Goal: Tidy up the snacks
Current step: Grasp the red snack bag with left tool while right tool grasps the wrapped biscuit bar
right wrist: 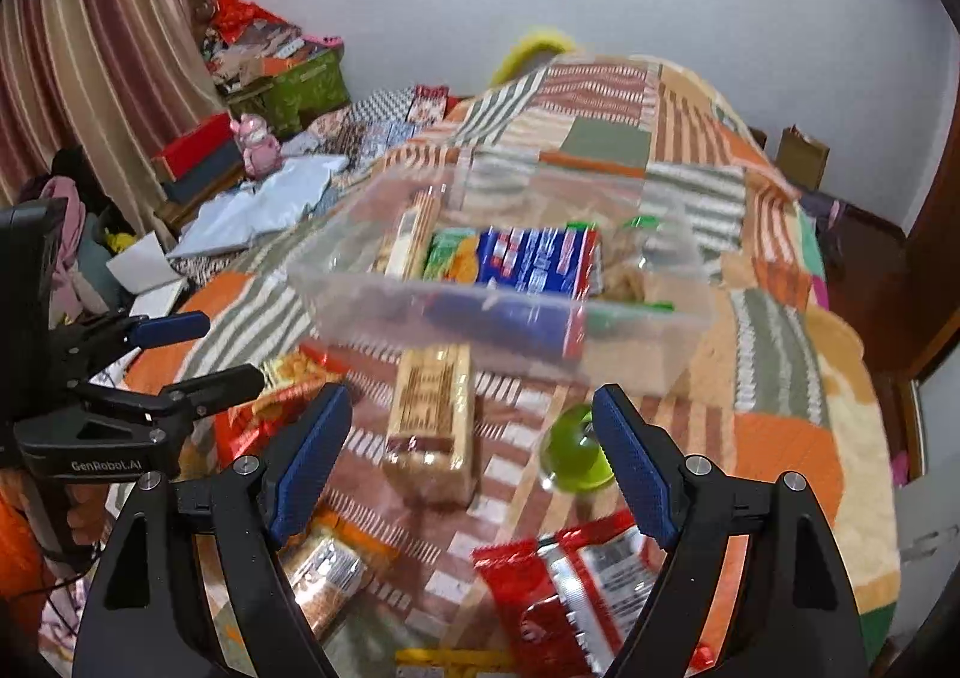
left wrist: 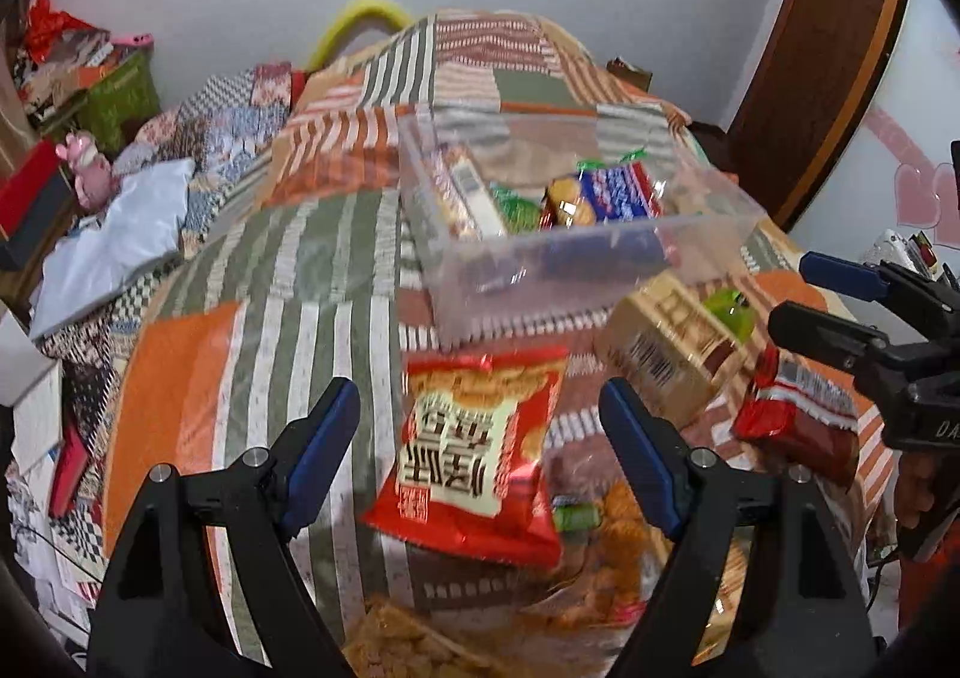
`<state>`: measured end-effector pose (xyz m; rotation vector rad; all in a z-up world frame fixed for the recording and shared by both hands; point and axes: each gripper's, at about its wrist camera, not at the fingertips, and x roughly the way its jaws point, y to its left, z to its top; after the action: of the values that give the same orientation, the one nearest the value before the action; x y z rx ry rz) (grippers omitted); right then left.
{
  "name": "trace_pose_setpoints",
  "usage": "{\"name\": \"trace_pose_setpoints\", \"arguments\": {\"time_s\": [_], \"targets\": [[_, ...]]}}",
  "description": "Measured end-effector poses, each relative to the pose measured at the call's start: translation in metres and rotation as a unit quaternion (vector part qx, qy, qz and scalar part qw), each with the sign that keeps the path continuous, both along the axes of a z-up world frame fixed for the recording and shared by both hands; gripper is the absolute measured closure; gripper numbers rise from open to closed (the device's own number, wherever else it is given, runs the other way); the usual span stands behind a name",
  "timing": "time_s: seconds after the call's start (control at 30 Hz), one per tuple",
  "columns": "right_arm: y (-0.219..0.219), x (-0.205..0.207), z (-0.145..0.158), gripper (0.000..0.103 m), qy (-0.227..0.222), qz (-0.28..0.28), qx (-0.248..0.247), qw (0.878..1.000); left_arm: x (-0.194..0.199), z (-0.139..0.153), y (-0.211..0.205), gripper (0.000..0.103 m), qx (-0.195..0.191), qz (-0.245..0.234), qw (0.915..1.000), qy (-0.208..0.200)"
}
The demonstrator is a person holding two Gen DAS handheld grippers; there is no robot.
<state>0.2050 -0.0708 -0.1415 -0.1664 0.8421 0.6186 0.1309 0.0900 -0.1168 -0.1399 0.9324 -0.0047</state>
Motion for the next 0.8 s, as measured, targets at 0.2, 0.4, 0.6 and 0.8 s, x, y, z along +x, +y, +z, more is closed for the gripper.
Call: {"name": "trace_pose_setpoints", "arguments": {"time_s": [0.2,0.4,0.6,0.8], "targets": [[0.011,0.0,-0.016,0.023,0.017,0.009,-0.012,1.0,-0.001,-0.021,0.003,0.021,-0.007,-0.003,0.9994,0.033],[0.026,0.002,-0.027,0.023,0.022,0.021,-0.038,0.999,0.007,-0.039,0.002,0.021,-0.016,-0.014,0.9979,0.061],[0.029,0.009,-0.037,0.031,0.043,0.025,-0.038,0.998,0.014,-0.05,0.006,0.032,-0.031,-0.012,0.9967,0.074],[0.029,0.017,-0.047,0.055,0.08,0.031,-0.02,0.996,0.014,-0.052,0.007,0.037,-0.03,-0.011,0.9972,0.068]]}}
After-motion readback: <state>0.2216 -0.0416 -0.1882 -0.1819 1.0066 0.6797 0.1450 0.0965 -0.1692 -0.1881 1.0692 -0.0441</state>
